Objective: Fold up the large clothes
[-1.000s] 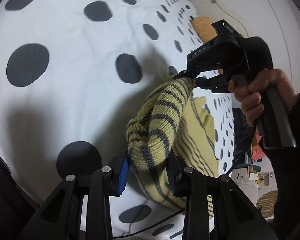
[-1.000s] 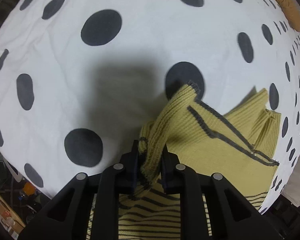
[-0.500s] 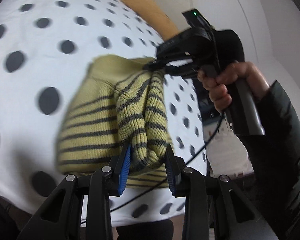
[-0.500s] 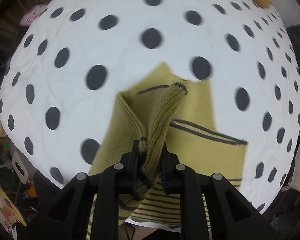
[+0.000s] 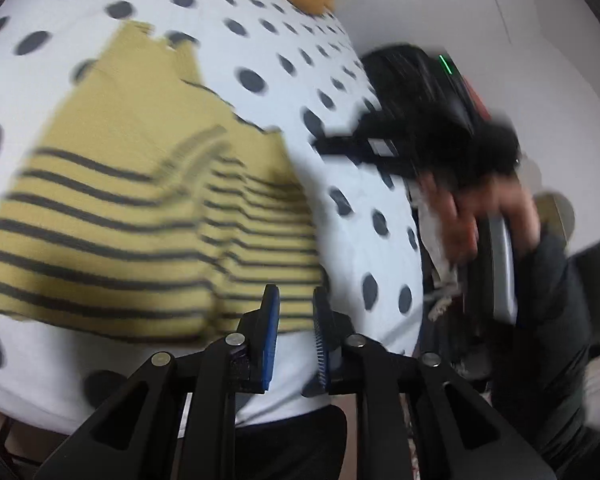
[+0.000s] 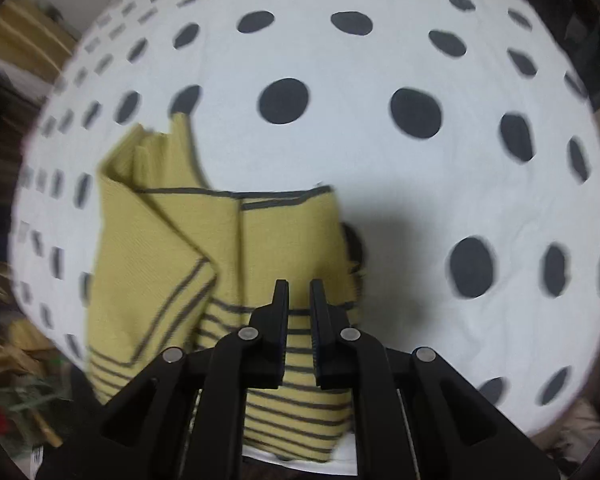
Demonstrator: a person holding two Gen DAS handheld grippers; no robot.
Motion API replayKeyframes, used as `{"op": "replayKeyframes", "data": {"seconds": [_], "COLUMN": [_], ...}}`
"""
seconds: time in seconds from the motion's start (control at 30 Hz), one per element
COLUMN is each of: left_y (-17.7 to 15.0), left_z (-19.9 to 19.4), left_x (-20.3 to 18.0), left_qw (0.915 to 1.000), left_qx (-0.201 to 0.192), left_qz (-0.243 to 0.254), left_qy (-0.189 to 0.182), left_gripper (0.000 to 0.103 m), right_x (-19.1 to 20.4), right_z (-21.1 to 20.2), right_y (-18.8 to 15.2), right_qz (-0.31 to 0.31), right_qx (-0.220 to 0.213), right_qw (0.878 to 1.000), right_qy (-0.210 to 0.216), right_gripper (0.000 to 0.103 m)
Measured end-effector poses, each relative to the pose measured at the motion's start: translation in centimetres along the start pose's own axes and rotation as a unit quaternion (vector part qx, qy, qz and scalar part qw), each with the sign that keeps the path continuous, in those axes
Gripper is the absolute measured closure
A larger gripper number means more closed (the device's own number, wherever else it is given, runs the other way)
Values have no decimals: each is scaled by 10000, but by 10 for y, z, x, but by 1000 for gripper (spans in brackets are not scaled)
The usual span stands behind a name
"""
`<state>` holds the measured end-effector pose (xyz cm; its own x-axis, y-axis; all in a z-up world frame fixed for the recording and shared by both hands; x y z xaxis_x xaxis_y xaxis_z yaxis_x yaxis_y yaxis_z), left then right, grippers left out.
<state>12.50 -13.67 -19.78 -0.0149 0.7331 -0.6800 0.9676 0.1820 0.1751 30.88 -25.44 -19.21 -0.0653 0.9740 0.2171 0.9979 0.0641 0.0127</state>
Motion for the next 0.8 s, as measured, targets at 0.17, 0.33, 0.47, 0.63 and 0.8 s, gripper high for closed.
{"op": "replayKeyframes", "data": {"seconds": [0.17, 0.33, 0.47, 0.63, 0.8], "left_y": [52, 75, 76, 73, 71], "left_z": [-74, -77, -58, -36, -37], "left_x": [82, 149, 161, 159, 160], "left_qw": [9894, 9834, 9847, 9834, 9848], "left_qx": [-790, -603, -287, -258, -201], "left_qz": [-524, -650, -465, -328, -422], "left_qy": [1096, 1583, 1655, 1763, 1674], "left_gripper": [64, 63, 63, 63, 63], "right_x": [22, 27, 38, 67, 91], "right_z": [10, 45, 73, 75, 83], "right_y": [-59, -116, -139, -130, -113], "right_qz": [227, 792, 1150, 1017, 733], "right_qx": [-133, -53, 68, -235, -238], "right_qw": [9905, 9720, 9539, 9343, 9422], "right_qy": [1350, 2213, 2772, 3409, 3261], "right_gripper": [46, 44, 44, 29, 28]}}
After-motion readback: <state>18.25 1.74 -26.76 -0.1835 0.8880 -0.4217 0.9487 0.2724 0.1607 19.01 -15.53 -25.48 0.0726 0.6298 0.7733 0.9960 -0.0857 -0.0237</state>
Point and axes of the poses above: each gripper's, at about its wrist camera, not at the fingertips, and z roughly the way its jaws point, x to its left, y to its top, the point moved 7 cm from there along z, roughly the way its jaws point, and after that the axes turned 7 degrees about x, right-handed, at the moved point
